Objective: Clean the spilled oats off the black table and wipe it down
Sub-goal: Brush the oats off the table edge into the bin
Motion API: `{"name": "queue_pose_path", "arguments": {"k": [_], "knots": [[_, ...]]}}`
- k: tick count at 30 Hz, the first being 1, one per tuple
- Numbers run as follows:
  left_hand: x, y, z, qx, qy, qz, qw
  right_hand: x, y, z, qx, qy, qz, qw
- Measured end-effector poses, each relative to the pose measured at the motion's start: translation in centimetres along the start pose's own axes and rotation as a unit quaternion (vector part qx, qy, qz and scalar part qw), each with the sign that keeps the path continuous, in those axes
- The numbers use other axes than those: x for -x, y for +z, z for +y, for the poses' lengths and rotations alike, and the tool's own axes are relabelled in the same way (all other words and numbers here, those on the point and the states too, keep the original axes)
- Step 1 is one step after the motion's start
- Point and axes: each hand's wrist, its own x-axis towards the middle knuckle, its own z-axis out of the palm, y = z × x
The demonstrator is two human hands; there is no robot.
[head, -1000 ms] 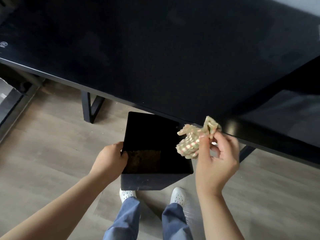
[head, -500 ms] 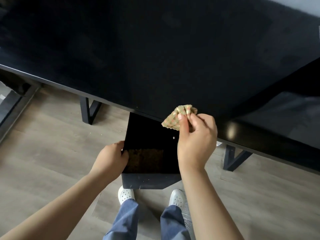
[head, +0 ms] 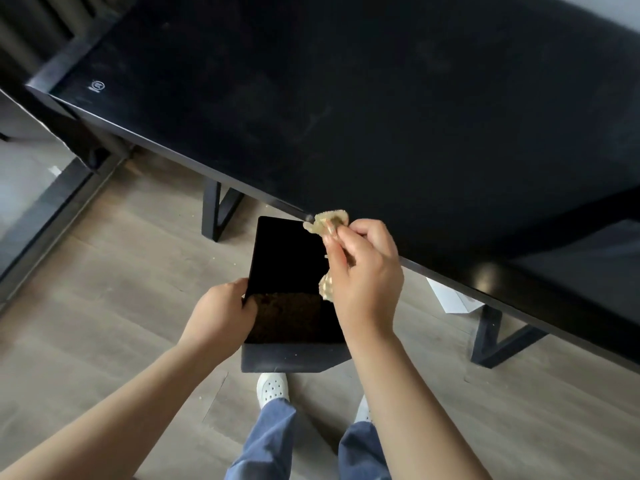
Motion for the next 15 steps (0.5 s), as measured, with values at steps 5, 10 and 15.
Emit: {"name": "queue_pose_path", "arguments": {"k": [5,10,15], "knots": [[0.0,-0.1,-0.8,0.007,-0.004,-0.003,1.000,4.9,0.7,2.2,-0.009,0.046,-0.075,0.996],[0.1,0.7,-0.6,-0.005,0.004,-0.012,1.000,6.5,0.3,2.7,-0.035,0.081,-0.070,0.994],[0.7,1.4,0.2,-0.011,0.011,-0.021,1.000,6.0,-1.8,2.7,-0.066,0.095,-0.045,0.992]]}}
